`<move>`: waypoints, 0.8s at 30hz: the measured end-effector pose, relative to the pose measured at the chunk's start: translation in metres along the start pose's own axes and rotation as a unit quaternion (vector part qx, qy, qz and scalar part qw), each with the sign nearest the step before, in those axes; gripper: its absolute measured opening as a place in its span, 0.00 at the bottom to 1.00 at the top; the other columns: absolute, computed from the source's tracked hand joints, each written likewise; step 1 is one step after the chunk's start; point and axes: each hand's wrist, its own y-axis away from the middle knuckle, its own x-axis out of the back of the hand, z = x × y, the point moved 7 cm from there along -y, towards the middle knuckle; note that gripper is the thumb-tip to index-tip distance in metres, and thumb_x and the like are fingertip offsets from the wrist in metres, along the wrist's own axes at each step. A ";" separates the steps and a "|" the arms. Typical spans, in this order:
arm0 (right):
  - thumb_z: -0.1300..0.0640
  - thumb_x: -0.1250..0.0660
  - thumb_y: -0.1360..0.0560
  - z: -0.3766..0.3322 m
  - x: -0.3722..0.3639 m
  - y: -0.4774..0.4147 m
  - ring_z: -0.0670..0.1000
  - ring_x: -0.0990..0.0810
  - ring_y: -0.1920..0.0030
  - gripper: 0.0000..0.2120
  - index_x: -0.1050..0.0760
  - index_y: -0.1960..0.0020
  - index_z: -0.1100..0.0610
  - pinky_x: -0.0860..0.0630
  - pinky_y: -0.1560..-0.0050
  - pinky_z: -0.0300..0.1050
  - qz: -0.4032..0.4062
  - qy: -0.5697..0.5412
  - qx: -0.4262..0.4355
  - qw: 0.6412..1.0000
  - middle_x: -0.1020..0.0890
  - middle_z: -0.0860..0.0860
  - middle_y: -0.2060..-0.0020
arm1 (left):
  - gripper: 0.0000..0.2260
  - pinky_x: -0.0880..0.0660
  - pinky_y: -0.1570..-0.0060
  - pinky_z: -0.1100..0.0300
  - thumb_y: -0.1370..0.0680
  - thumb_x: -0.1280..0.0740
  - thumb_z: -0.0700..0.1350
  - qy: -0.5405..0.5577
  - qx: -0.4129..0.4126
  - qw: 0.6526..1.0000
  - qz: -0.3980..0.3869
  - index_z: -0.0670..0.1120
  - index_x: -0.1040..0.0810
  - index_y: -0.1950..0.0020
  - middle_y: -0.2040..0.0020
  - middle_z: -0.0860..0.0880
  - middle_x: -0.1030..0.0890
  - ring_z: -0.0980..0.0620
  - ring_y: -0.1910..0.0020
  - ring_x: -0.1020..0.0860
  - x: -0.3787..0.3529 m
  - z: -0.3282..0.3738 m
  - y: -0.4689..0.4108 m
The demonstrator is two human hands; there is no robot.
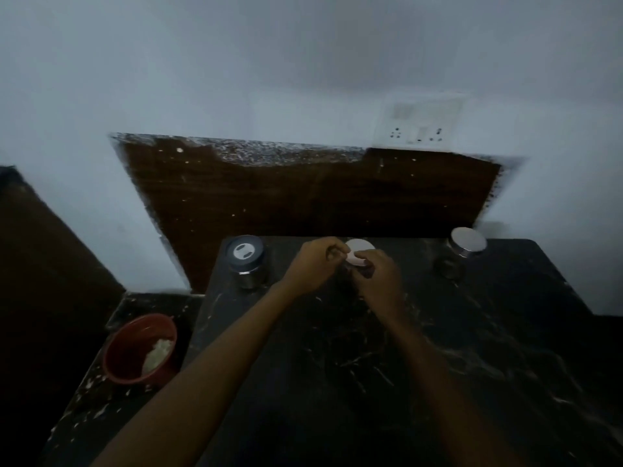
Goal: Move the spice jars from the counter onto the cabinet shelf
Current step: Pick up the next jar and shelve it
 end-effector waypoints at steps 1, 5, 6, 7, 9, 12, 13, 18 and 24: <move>0.58 0.31 0.27 0.006 0.004 0.000 0.50 0.26 0.42 0.13 0.24 0.43 0.58 0.29 0.42 0.44 -0.002 0.011 0.002 1.000 0.22 0.52 0.44 | 0.08 0.31 0.55 0.72 0.21 0.38 0.38 0.003 0.000 1.000 0.002 0.43 0.22 0.46 0.47 0.48 0.20 0.60 0.52 0.25 -0.006 0.002 -0.006; 0.59 0.31 0.28 0.067 0.053 -0.025 0.54 0.27 0.40 0.16 0.25 0.42 0.60 0.34 0.41 0.43 0.049 0.084 -0.034 0.995 0.23 0.55 0.43 | 0.09 0.27 0.47 0.61 0.21 0.37 0.39 0.008 0.011 1.000 -0.027 0.42 0.21 0.44 0.44 0.46 0.19 0.50 0.46 0.22 -0.062 0.024 -0.052; 0.58 0.31 0.29 0.083 0.067 -0.032 0.55 0.27 0.40 0.17 0.25 0.41 0.60 0.33 0.39 0.45 0.065 0.111 -0.048 0.991 0.23 0.56 0.43 | 0.10 0.27 0.45 0.58 0.21 0.38 0.39 -0.006 0.012 0.999 -0.040 0.42 0.22 0.43 0.43 0.45 0.19 0.49 0.45 0.22 -0.077 0.031 -0.062; 0.58 0.30 0.29 0.098 0.083 -0.039 0.56 0.28 0.39 0.17 0.26 0.41 0.61 0.33 0.37 0.49 0.084 0.120 -0.058 0.987 0.23 0.57 0.42 | 0.10 0.27 0.43 0.56 0.21 0.38 0.38 -0.012 0.012 0.998 -0.054 0.41 0.23 0.42 0.43 0.44 0.20 0.47 0.44 0.22 -0.094 0.040 -0.074; 0.59 0.30 0.28 0.127 0.110 -0.053 0.58 0.30 0.36 0.19 0.26 0.39 0.61 0.34 0.34 0.54 0.116 0.124 -0.084 0.982 0.24 0.58 0.39 | 0.12 0.28 0.40 0.52 0.22 0.39 0.37 -0.018 0.015 0.997 -0.079 0.40 0.24 0.39 0.42 0.41 0.22 0.45 0.43 0.24 -0.125 0.054 -0.098; 0.57 0.29 0.29 0.164 0.136 -0.077 0.58 0.37 0.30 0.26 0.30 0.33 0.60 0.37 0.31 0.55 0.128 0.143 -0.122 0.974 0.31 0.58 0.31 | 0.16 0.31 0.37 0.52 0.22 0.38 0.38 -0.022 0.028 0.994 -0.107 0.41 0.28 0.34 0.37 0.41 0.25 0.44 0.38 0.27 -0.168 0.067 -0.128; 0.55 0.29 0.29 0.175 0.141 -0.085 0.58 0.38 0.30 0.28 0.32 0.32 0.59 0.37 0.31 0.56 0.125 0.138 -0.128 0.974 0.33 0.58 0.30 | 0.17 0.33 0.36 0.52 0.22 0.38 0.38 -0.019 0.034 0.992 -0.117 0.41 0.30 0.33 0.35 0.42 0.26 0.44 0.36 0.28 -0.180 0.073 -0.136; 0.49 0.28 0.31 0.215 0.140 -0.119 0.61 0.37 0.30 0.36 0.37 0.29 0.59 0.34 0.33 0.59 0.085 0.105 -0.144 0.980 0.34 0.62 0.31 | 0.23 0.41 0.30 0.53 0.20 0.38 0.43 0.001 0.044 0.989 -0.142 0.40 0.38 0.27 0.28 0.40 0.34 0.43 0.29 0.36 -0.226 0.086 -0.165; 0.50 0.27 0.31 0.233 0.127 -0.137 0.57 0.37 0.30 0.39 0.42 0.26 0.58 0.36 0.33 0.50 0.065 0.047 -0.161 0.984 0.37 0.58 0.29 | 0.25 0.38 0.31 0.52 0.22 0.35 0.44 0.011 0.048 0.989 -0.142 0.42 0.37 0.27 0.29 0.42 0.31 0.44 0.30 0.33 -0.243 0.074 -0.179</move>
